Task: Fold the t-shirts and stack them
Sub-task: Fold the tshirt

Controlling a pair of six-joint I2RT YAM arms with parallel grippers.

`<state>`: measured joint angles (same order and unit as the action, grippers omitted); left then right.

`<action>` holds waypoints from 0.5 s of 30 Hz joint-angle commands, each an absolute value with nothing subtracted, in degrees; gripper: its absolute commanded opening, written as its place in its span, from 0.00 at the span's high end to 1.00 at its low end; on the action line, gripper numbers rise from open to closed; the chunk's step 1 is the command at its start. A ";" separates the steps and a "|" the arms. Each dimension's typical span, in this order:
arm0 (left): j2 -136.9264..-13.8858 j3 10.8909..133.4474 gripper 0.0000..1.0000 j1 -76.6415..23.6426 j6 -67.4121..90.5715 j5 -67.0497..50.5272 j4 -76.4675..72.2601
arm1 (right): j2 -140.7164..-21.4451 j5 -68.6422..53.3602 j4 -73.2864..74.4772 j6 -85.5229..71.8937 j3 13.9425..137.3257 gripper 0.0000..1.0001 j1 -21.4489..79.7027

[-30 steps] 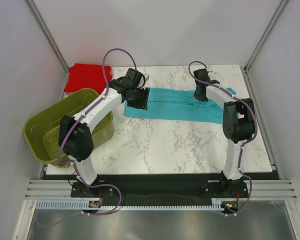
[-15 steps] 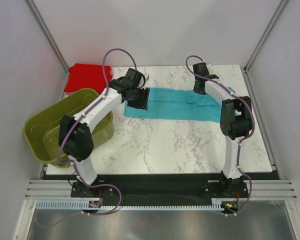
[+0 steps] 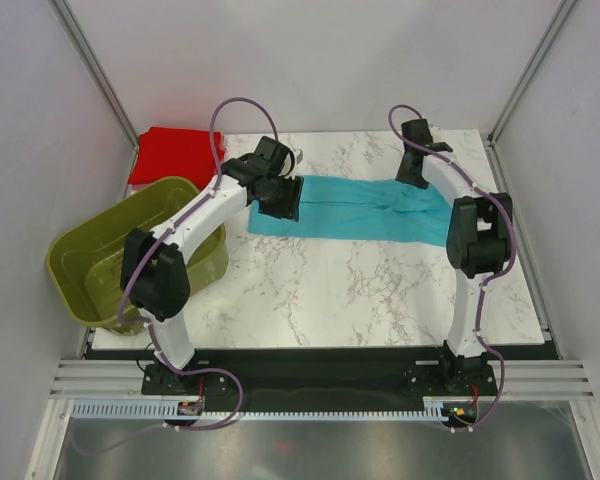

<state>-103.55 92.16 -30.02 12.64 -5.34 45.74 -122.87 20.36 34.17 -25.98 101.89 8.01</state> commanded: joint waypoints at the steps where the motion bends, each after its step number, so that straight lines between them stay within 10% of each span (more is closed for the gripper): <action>1: -107.04 96.41 0.45 -30.32 14.67 -8.87 44.30 | -119.09 21.80 37.09 -30.58 104.59 0.49 1.60; 15: -119.26 104.67 0.45 -30.76 15.64 -8.88 44.30 | -124.63 20.74 38.76 -32.34 108.10 0.53 -4.66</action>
